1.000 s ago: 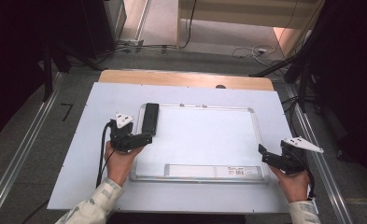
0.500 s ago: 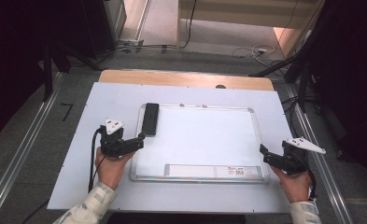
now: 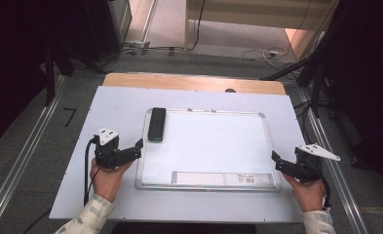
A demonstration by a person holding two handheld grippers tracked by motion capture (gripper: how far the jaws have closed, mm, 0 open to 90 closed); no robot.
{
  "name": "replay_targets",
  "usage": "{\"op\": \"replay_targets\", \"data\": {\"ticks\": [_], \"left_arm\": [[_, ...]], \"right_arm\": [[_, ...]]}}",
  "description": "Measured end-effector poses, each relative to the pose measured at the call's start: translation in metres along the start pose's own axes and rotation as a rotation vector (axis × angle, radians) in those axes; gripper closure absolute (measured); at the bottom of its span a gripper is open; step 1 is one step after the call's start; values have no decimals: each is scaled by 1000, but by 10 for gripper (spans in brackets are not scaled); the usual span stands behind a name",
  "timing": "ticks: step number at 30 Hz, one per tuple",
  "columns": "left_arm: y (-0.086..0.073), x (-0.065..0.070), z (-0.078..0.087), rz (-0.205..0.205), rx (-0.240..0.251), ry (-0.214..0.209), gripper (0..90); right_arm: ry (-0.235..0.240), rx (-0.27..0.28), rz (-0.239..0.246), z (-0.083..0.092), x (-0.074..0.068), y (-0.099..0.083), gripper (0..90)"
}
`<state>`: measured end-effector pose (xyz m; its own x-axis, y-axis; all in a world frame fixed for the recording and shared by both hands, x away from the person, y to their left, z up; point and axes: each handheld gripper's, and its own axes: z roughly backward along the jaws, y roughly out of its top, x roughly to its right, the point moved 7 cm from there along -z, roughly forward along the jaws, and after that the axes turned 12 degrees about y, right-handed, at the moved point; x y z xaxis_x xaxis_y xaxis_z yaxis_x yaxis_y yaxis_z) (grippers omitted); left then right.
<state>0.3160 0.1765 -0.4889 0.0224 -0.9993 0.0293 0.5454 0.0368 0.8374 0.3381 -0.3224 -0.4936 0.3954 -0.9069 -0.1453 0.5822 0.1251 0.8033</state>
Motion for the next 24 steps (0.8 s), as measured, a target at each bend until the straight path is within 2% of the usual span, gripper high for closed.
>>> {"op": "replay_targets", "data": {"ticks": [14, 24], "left_arm": [[-10, -25, 6, 31, -15, 37, 144], [-18, -39, 13, 28, -17, 61, 150]], "right_arm": [[-1, 4, -11, 4, 2, -2, 111], [-6, 11, -23, 9, 5, -3, 111]]}}
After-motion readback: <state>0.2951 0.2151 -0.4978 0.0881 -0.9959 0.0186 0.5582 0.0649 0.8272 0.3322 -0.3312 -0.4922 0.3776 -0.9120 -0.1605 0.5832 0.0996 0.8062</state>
